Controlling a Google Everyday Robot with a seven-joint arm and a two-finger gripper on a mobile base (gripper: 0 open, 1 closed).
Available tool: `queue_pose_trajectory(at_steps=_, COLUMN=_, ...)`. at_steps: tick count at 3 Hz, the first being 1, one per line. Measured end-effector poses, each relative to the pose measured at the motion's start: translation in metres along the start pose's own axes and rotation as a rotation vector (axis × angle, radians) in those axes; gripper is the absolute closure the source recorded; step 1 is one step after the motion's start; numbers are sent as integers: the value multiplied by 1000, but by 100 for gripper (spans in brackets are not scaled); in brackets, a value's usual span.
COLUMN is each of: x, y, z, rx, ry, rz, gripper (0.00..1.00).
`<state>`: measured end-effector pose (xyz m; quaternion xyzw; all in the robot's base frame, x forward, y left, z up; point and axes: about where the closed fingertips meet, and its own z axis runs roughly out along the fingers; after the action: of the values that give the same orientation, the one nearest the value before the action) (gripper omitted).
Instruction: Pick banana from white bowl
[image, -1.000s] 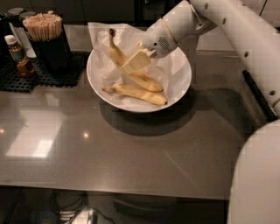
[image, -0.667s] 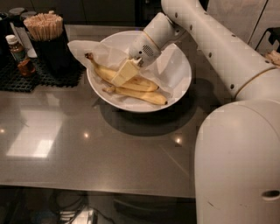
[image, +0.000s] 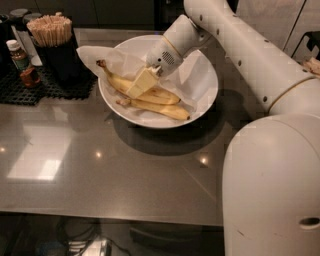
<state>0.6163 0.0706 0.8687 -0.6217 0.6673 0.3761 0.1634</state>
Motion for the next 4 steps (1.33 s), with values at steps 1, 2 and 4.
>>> queue_pose_trajectory(at_steps=1, x=0, y=0, z=0, rx=0, ry=-1, rz=0, gripper=58)
queue_pose_trajectory(at_steps=2, x=0, y=0, z=0, rx=1, ry=-1, rz=0, gripper=35)
queue_pose_trajectory(at_steps=4, x=-1, y=-1, z=1, rx=5, ry=-5, rz=0, gripper=28)
